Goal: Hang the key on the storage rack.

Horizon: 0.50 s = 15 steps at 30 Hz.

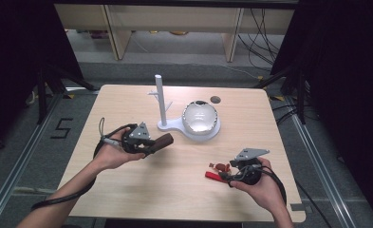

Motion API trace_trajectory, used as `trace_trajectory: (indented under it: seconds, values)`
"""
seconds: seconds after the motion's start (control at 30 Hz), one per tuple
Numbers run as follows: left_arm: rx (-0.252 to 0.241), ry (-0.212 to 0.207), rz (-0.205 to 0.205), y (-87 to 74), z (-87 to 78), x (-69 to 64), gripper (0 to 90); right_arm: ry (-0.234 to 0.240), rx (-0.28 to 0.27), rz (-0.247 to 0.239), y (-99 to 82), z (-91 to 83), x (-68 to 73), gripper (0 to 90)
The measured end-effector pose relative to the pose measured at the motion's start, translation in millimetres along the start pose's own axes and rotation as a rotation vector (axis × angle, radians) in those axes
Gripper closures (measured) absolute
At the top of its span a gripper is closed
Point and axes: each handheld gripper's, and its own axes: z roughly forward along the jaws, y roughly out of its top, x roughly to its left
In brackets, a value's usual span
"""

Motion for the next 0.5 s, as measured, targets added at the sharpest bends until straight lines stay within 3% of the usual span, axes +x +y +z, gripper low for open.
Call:
trace_trajectory:
  seconds: [0.07, 0.2, 0.3, 0.33, 0.5]
  values:
    - [0.012, -0.046, 0.041, 5.1, -4.2, -8.6, 69.0, 0.019, 0.001, -0.053, 8.5, 2.2, 6.5, 32.5]
    - [-0.007, -0.11, 0.062, 16.0, -6.5, -27.5, 68.8, 0.056, 0.023, -0.178, 27.1, 9.3, 18.4, 29.2]
    - [0.016, -0.142, 0.106, 23.0, -5.6, -36.6, 68.7, 0.082, 0.037, -0.264, 39.7, 15.9, 27.2, 26.6]
    - [0.031, -0.155, 0.119, 24.9, -5.1, -39.4, 68.7, 0.101, 0.042, -0.315, 44.4, 18.6, 28.2, 25.8]
    - [0.058, -0.192, 0.15, 31.8, 1.9, -50.7, 68.6, 0.143, 0.071, -0.407, 59.8, 30.0, 43.1, 23.7]
